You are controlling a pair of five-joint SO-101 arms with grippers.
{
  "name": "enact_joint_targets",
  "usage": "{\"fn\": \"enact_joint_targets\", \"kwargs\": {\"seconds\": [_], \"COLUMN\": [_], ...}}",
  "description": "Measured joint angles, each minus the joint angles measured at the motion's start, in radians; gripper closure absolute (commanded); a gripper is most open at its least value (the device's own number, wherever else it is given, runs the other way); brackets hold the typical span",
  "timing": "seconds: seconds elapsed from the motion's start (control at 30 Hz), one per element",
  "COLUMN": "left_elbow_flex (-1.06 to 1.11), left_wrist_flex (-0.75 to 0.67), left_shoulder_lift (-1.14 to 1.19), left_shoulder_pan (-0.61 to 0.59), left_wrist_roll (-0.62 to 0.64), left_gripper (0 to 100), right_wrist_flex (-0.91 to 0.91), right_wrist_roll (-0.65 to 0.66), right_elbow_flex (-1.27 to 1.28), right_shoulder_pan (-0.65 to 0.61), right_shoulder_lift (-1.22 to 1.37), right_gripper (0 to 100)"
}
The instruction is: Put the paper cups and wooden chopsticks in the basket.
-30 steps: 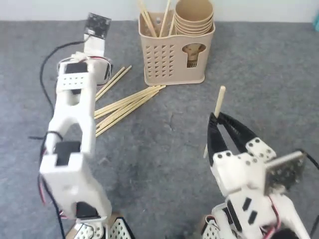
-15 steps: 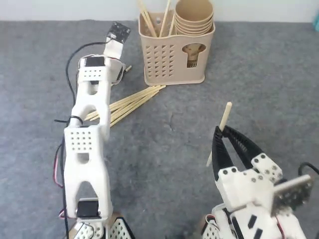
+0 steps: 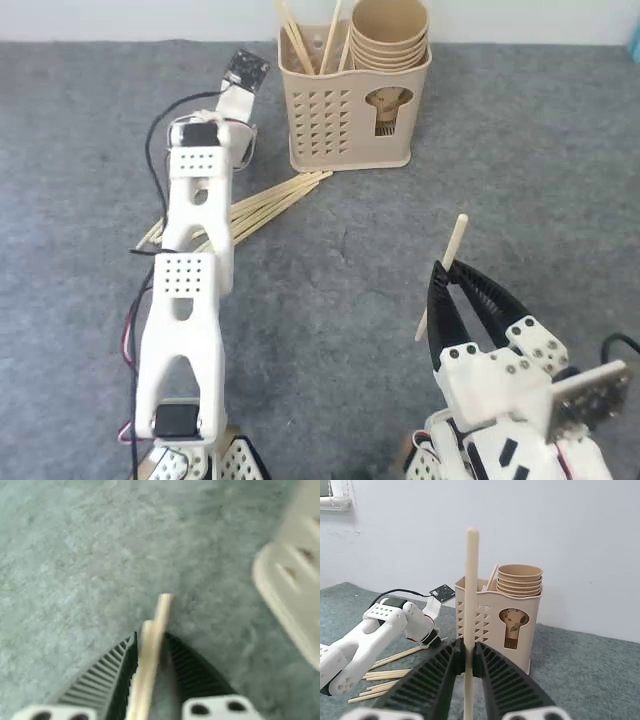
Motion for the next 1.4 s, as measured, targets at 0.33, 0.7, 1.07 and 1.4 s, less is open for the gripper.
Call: {"fn": "enact_joint_targets", "kwargs": {"seconds": [0.33,0.7,1.07,1.4], "left_elbow_flex": [-0.107,-0.212,-0.21,-0.21], "left_wrist_flex": [0.026,0.341,0.48,0.509], "left_shoulder_lift": [0.086,0.028,-0.206,-0.381], "left_shoulder_pan": [0.002,-0.031,-0.048,-0.11], "left_wrist_roll": [-0.201,-0.212,-0.077,0.124], "left_gripper": [99,99,99,99], "right_wrist_flex": [-0.014,-0.315,-0.898,-1.275], "right_wrist_roll": [0.0,-0.002,-0.003,-0.003], "right_elbow_flex": [0.0,0.003,0.282,0.37], "right_shoulder_pan": [0.0,0.002,0.0,0.0], "right_shoulder_lift": [0.0,0.0,0.0,0.175], "right_gripper": [99.1,99.1,99.1,99.1]}}
